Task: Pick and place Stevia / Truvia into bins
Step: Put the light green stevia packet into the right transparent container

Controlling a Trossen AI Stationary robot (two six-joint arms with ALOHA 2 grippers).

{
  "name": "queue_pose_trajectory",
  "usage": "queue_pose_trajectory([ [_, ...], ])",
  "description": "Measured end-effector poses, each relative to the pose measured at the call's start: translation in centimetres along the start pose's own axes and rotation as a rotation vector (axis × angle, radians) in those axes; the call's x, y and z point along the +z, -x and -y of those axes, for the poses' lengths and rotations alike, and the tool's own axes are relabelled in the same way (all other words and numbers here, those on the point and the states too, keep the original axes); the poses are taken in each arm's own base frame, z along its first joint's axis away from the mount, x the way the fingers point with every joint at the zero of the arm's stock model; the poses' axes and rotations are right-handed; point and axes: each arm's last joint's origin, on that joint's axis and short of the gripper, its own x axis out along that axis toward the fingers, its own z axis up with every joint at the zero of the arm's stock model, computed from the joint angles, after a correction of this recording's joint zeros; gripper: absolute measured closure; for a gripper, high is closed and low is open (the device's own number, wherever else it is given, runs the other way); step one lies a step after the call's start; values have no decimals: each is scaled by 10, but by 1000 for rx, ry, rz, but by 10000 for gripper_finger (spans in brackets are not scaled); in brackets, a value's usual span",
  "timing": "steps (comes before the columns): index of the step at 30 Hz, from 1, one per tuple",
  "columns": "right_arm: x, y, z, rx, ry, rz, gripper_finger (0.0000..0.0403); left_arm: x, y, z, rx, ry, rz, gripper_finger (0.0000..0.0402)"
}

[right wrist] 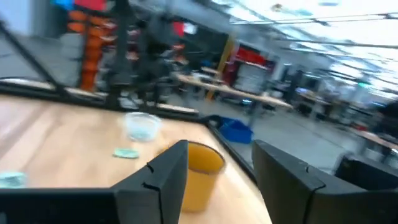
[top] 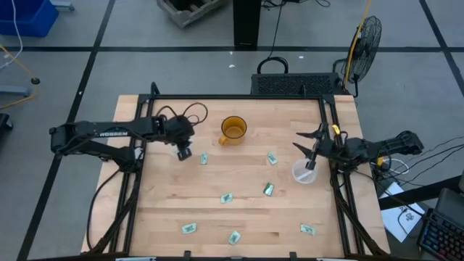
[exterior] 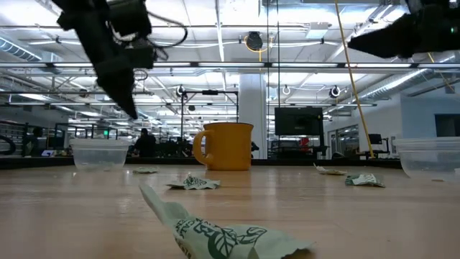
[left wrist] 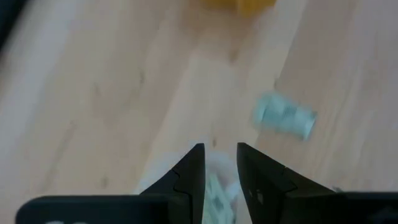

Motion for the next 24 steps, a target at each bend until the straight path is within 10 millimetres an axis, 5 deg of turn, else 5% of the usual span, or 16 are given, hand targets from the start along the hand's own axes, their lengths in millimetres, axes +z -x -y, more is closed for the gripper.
queue_pose_trajectory([
  [8, 36, -56, -17, 143, 168, -378, 228, 37, 31, 3, 62, -76, 179, 302],
  [16, 13, -125, -32, 393, 255, -910, 235, 43, 33, 3, 69, -67, 228, 302],
  [24, -6, -164, -28, 537, 210, -1075, 238, 41, 33, 3, 68, -63, 211, 302],
])
